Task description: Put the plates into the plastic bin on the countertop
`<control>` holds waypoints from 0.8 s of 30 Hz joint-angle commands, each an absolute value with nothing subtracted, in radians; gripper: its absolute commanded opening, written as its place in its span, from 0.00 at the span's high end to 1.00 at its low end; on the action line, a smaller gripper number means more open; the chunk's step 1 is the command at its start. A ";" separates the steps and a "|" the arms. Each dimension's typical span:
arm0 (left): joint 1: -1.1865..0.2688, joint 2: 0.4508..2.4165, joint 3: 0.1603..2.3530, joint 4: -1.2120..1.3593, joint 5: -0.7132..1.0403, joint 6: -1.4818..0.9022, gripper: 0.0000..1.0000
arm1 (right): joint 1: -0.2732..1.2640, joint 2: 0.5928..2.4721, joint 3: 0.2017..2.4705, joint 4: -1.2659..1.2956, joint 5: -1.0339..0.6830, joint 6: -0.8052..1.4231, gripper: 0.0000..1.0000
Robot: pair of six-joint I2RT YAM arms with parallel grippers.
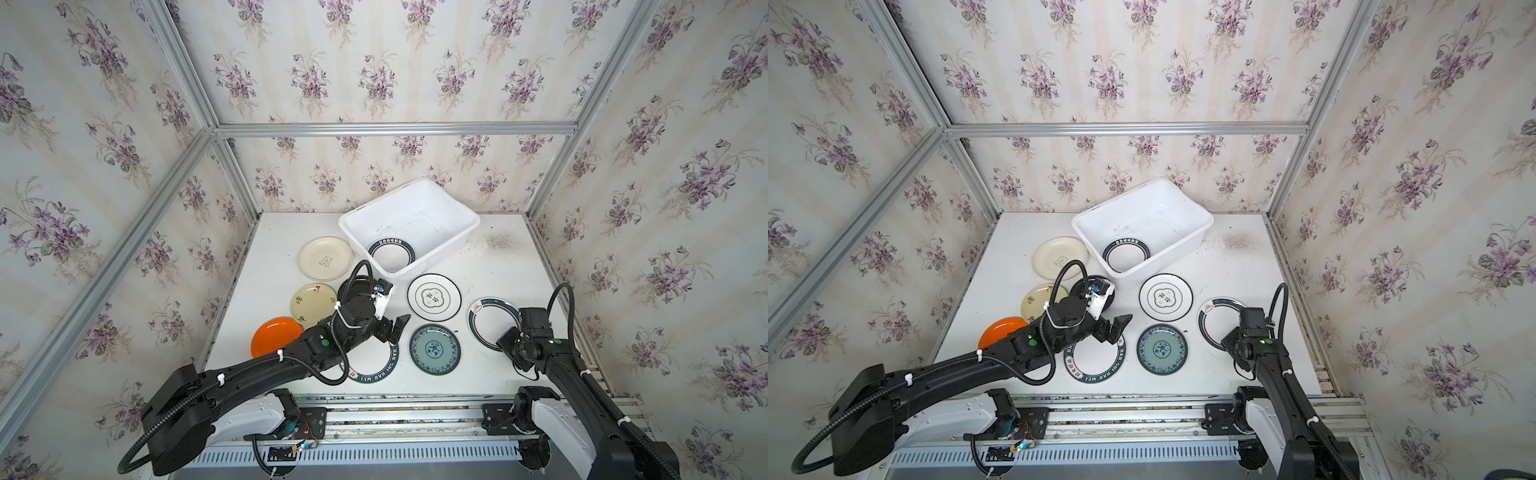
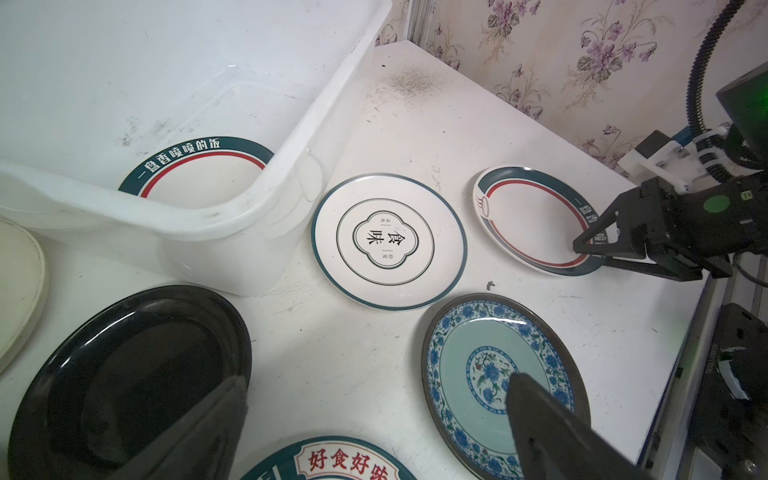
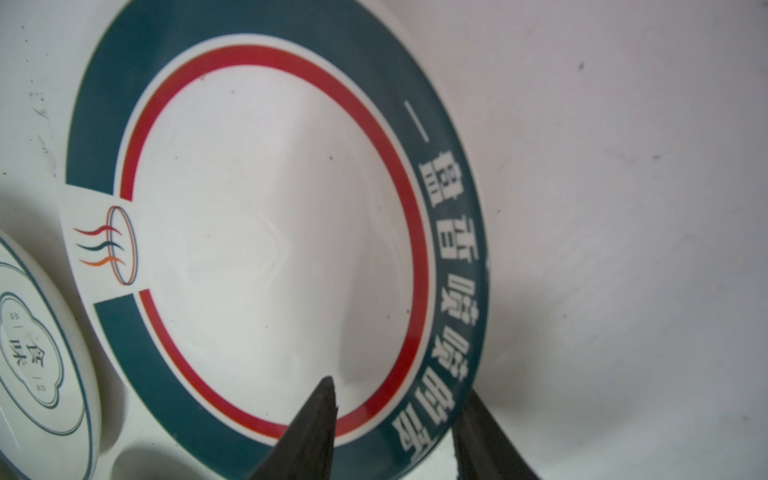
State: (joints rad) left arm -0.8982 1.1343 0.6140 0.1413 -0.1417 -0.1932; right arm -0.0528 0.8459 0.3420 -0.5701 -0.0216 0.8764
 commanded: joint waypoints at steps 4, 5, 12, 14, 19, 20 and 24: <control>-0.899 1.135 0.626 0.143 -0.144 -0.186 0.01 | -0.052 0.834 0.305 -0.519 -0.029 0.947 0.65; -0.899 1.135 0.626 0.143 -0.144 -0.186 0.01 | -0.052 0.836 0.302 -0.513 -0.030 0.950 0.65; -0.899 1.140 0.629 0.142 -0.140 -0.187 0.01 | -0.052 0.830 0.287 -0.484 -0.024 0.961 0.73; -0.899 1.141 0.629 0.142 -0.140 -0.187 0.01 | -0.052 0.821 0.284 -0.481 -0.018 0.967 0.75; -0.899 1.144 0.630 0.140 -0.141 -0.187 0.01 | -0.052 0.789 0.262 -0.469 -0.007 0.987 0.83; -0.898 1.144 0.630 0.141 -0.140 -0.186 0.01 | -0.052 0.783 0.257 -0.464 -0.007 0.991 0.84; -0.899 1.144 0.630 0.139 -0.143 -0.186 0.01 | -0.052 0.766 0.253 -0.464 0.002 0.999 0.85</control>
